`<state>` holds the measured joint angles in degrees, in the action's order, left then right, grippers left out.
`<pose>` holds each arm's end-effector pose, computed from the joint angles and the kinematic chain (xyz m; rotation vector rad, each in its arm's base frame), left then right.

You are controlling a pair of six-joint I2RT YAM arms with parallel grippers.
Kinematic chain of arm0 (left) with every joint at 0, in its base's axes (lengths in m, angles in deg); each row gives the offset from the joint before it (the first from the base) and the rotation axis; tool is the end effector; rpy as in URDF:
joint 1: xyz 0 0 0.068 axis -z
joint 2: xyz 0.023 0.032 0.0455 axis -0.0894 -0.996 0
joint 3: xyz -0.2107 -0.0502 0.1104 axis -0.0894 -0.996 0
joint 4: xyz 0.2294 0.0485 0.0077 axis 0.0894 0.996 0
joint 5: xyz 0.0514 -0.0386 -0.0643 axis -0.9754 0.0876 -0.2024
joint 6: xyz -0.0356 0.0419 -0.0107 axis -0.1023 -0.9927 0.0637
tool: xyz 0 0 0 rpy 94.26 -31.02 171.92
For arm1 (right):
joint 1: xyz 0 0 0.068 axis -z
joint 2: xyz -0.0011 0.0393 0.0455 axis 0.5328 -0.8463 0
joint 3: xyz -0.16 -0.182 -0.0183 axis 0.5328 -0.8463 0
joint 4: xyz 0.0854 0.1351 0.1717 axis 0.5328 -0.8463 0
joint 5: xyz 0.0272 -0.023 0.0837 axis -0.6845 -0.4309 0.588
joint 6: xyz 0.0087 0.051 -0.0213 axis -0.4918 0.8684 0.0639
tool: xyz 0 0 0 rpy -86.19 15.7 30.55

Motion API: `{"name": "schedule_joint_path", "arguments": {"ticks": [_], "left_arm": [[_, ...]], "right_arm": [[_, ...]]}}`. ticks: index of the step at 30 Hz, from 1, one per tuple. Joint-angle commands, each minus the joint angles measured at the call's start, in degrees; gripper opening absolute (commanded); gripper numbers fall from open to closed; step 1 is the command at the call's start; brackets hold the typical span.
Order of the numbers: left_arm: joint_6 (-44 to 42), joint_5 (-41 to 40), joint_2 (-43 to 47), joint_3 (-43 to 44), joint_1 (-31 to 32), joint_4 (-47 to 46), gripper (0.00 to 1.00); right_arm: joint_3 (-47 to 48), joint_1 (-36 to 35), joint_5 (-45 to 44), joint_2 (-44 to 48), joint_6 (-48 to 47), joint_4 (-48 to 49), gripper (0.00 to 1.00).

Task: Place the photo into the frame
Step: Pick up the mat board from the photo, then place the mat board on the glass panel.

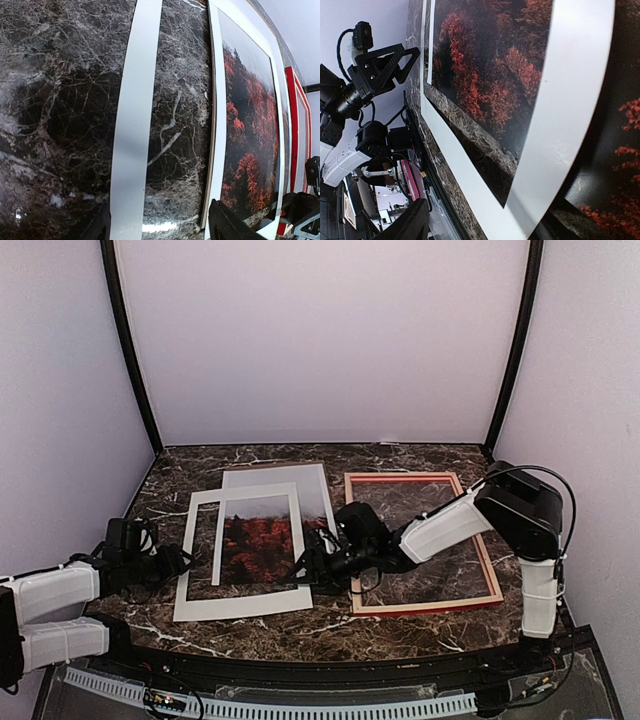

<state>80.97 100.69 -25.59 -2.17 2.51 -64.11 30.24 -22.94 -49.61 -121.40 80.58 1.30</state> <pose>0.1645 -0.0317 0.1296 -0.4960 2.3250 -0.6881 0.1985 0.3244 0.1120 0.3217 -2.6784 -1.6093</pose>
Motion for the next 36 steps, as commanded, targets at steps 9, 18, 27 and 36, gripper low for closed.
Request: {"name": "schedule_joint_path", "arguments": {"ticks": [9,18,27,36], "left_arm": [[1.45,1.42,2.39,-0.62,0.99,6.24,0.69],[0.58,1.53,5.78,2.97,1.11,6.94,0.73],[-3.4,-1.71,6.55,11.12,1.06,11.27,0.75],[-7.3,-2.45,3.3,17.35,1.23,12.6,0.76]], "right_arm": [[1.5,1.11,2.87,-0.8,0.66,4.2,0.29],[9.08,1.26,-0.8,1.88,-11.07,-13.6,0.0],[12.95,3.83,-4.8,11.37,-23.9,-31.74,0.0],[5.7,13.61,-7.68,33.02,-33.33,-52.55,0.0]]}}
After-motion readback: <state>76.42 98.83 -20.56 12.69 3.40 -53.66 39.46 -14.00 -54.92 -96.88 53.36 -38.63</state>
